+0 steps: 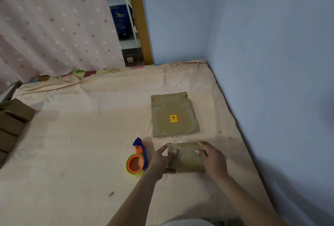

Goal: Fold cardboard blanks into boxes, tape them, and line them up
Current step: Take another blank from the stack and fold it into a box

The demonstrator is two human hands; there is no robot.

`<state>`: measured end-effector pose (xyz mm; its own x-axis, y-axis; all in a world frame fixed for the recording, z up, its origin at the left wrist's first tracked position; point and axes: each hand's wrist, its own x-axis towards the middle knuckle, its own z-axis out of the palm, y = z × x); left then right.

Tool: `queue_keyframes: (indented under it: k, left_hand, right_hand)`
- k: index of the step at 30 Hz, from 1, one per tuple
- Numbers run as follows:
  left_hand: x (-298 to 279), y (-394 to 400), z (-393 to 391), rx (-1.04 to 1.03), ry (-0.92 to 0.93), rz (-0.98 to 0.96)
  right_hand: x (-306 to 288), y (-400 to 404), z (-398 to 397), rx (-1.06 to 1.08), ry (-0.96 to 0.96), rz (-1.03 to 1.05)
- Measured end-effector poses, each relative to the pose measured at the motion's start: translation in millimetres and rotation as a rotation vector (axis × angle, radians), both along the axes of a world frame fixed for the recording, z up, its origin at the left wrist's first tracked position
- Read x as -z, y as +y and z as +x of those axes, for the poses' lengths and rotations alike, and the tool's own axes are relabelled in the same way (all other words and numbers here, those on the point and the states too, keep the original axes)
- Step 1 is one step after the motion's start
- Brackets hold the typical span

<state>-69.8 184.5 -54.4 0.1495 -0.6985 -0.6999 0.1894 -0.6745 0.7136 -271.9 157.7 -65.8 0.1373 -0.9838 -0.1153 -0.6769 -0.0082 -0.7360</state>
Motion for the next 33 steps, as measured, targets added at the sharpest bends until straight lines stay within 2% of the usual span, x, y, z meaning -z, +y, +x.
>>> queue_keyframes:
  k: [5,6,8,9,11,13,17,20,23,29,31,33]
  left_hand:
    - [-7,-1,3,-0.005,-0.028,-0.043]
    - [-7,-1,5,0.002,-0.034,-0.08]
    - [-10,0,6,0.014,-0.018,-0.168]
    - [-14,-1,6,0.015,0.001,-0.203]
    - [-21,-2,8,0.02,0.038,-0.248]
    - [-27,-3,10,0.042,0.043,-0.261]
    - [-39,-3,12,0.109,0.057,-0.186]
    - [-45,-5,15,0.063,0.158,-0.056]
    - [-46,-6,11,0.123,0.197,0.031]
    - [-29,-5,3,-0.064,0.367,-0.053]
    - [-21,-3,1,-0.106,0.332,-0.098]
    - [-16,-1,-1,-0.134,0.247,-0.156]
  right_hand:
    - [-27,-17,-1,0.071,-0.048,0.383]
    - [-33,-20,-5,0.069,-0.13,0.496]
    - [-44,-23,-13,0.084,-0.443,0.758]
    - [-49,-24,-16,0.06,-0.572,0.822]
    - [-53,-25,-22,-0.011,-0.683,0.806]
    - [-55,-26,-23,-0.025,-0.717,0.74]
    - [-48,-21,-29,-0.041,-0.779,0.667]
    - [-46,-14,-29,-0.076,-0.692,0.532]
    - [-43,-11,-18,-0.133,-0.579,0.409]
    - [-33,-10,-11,-0.203,-0.366,0.206]
    - [-31,-8,-11,-0.135,-0.341,0.239]
    - [-29,-6,-12,0.055,-0.461,0.436]
